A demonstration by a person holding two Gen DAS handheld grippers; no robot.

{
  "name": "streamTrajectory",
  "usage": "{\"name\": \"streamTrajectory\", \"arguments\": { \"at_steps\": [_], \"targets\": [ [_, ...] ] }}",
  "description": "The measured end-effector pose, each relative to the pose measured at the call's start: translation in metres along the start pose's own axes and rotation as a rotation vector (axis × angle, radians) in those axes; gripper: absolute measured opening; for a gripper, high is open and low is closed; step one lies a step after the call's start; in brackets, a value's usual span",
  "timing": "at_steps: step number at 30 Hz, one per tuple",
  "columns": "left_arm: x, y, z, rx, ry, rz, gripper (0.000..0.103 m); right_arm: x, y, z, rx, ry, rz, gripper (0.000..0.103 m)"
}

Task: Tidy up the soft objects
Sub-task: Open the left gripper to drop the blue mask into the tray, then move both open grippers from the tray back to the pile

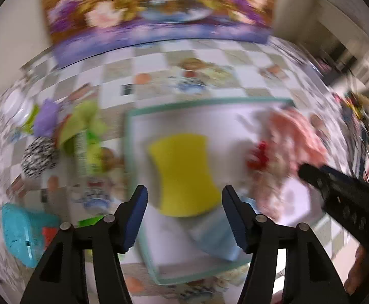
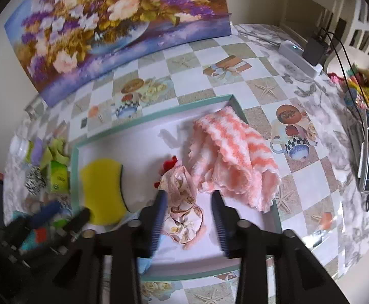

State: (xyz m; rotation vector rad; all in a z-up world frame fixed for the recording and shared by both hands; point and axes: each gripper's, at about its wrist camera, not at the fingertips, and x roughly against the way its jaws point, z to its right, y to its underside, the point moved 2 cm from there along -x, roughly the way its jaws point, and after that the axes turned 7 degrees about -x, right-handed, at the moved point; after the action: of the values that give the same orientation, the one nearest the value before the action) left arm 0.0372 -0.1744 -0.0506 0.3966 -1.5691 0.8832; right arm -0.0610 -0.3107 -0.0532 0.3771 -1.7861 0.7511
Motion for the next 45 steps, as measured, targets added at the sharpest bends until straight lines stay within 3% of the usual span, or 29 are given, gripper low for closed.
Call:
{"name": "streamTrajectory", "arguments": {
  "at_steps": [2, 3, 6, 8, 10, 13, 30, 45],
  "targets": [
    [-0.001, 0.0, -0.019, 0.05, -0.029, 0.004, 0.076, 0.0, 0.001, -0.009, 0.03, 0.027, 0.014, 0.067],
    [-0.001, 0.001, -0.028, 0.071, -0.045, 0.005, 0.078, 0.001, 0.001, -0.012, 0.045, 0.038, 0.021, 0.068],
    [-0.003, 0.002, -0.053, 0.123, -0.1, 0.002, 0.079, 0.0, 0.003, -0.024, 0.086, 0.05, 0.036, 0.077],
    [-0.004, 0.004, -0.07, 0.157, -0.13, -0.005, 0.082, 0.0, 0.003, -0.031, 0.102, 0.065, 0.048, 0.091],
    [-0.004, 0.006, -0.081, 0.187, -0.143, -0.007, 0.088, 0.002, 0.004, -0.036, 0.115, 0.081, 0.064, 0.095],
    [0.0, 0.009, -0.101, 0.242, -0.152, 0.004, 0.088, 0.006, 0.004, -0.043, 0.127, 0.084, 0.096, 0.1],
    [0.036, 0.027, -0.181, 0.393, -0.219, 0.063, 0.088, 0.007, 0.019, -0.104, 0.242, -0.039, 0.116, 0.1],
    [0.03, 0.027, -0.233, 0.458, -0.222, 0.036, 0.088, -0.006, 0.016, -0.18, 0.323, -0.181, 0.087, 0.1]
  ]
}}
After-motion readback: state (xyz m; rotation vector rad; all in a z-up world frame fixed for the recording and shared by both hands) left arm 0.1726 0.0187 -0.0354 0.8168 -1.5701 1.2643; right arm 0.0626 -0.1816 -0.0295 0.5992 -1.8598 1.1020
